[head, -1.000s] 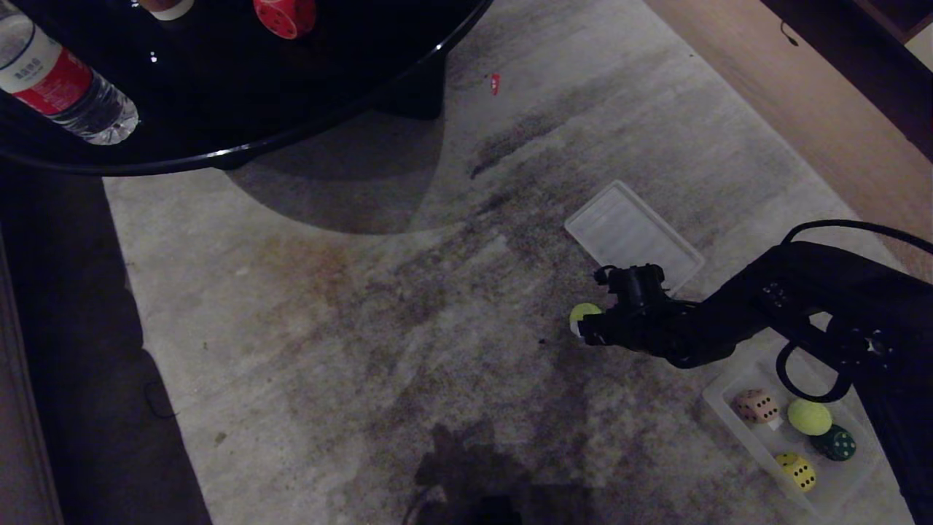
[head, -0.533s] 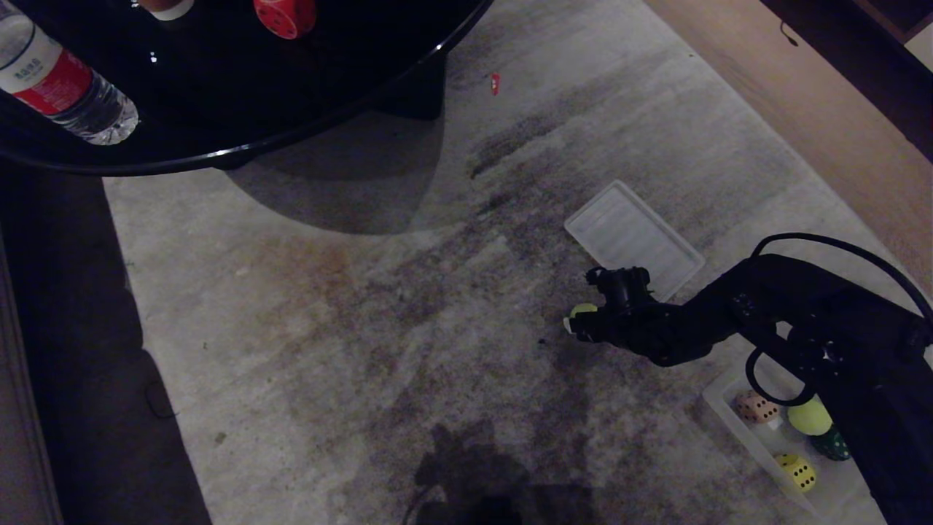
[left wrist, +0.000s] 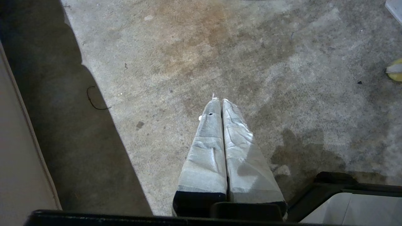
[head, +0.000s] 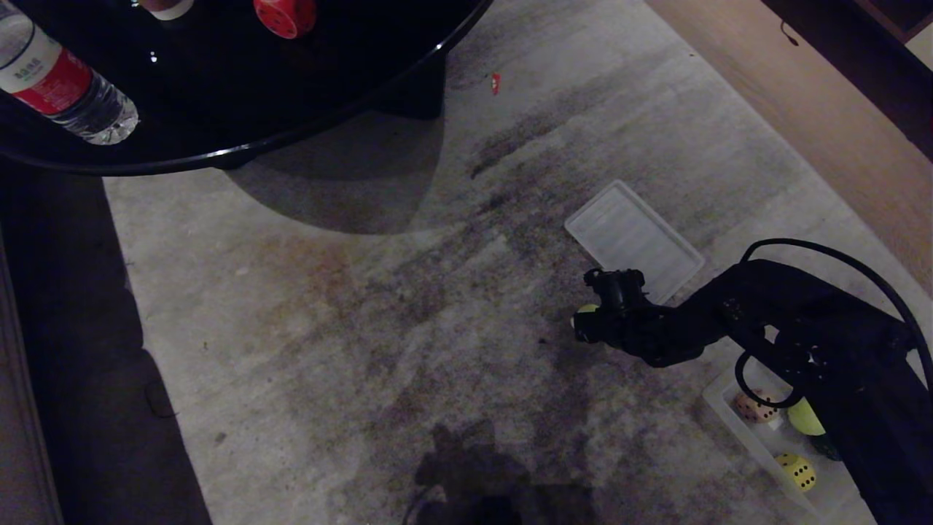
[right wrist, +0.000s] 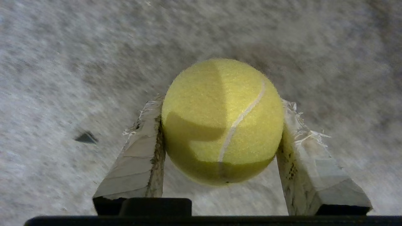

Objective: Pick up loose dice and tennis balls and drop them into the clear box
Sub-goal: Pick up the ball on the floor, then put the ball in the box

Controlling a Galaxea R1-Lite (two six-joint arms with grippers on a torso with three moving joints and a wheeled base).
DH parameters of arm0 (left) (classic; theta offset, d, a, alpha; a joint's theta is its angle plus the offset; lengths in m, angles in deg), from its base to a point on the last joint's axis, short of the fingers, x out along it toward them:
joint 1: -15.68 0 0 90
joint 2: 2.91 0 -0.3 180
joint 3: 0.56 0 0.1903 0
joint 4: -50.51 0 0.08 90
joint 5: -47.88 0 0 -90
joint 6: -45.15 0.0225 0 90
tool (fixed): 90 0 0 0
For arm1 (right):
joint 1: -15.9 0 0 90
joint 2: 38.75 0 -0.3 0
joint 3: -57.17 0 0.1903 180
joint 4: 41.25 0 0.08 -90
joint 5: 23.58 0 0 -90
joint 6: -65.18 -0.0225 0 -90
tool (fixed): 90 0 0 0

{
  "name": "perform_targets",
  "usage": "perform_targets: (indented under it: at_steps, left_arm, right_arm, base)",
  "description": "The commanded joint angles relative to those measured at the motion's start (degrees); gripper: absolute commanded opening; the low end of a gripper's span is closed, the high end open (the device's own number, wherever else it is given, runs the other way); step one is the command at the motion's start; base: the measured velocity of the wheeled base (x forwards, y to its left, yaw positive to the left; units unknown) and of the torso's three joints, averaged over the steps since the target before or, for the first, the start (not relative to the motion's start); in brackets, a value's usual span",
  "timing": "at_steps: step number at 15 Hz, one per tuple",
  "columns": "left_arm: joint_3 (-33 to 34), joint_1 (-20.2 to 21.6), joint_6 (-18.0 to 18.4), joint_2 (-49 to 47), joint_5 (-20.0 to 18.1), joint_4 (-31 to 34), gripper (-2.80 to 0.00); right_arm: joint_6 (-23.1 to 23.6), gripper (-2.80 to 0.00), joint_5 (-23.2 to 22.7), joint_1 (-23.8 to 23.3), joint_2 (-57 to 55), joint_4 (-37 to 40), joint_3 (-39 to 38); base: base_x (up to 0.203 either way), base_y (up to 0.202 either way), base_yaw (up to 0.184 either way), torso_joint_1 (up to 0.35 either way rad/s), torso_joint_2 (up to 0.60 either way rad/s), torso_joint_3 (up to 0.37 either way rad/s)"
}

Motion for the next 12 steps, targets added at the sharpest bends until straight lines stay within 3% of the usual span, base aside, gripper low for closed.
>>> perform_targets:
  at_steps: [1, 5, 12]
  left_arm:
    - [0.1, 0.0, 0.0, -0.1, 0.0, 0.0, -2.80]
    - [0.1, 0.0, 0.0, -0.1, 0.0, 0.0, -2.80]
    - [0.1, 0.0, 0.0, -0.1, 0.0, 0.0, -2.80]
  right_arm:
    - [-0.3, -2.80, 0.6, 0.1, 6.2, -0.1, -4.8]
    - [-1.0, -2.80, 0.8, -0.3, 25.1, 0.1, -22.1]
    - [-1.1, -2.80, 0.8, -0.8, 72.4, 7.7, -55.0]
  base:
    - [0.000, 0.000, 0.000, 0.000, 0.00, 0.000]
    - [0.000, 0.000, 0.000, 0.000, 0.00, 0.000]
    - [0.000, 0.000, 0.000, 0.000, 0.00, 0.000]
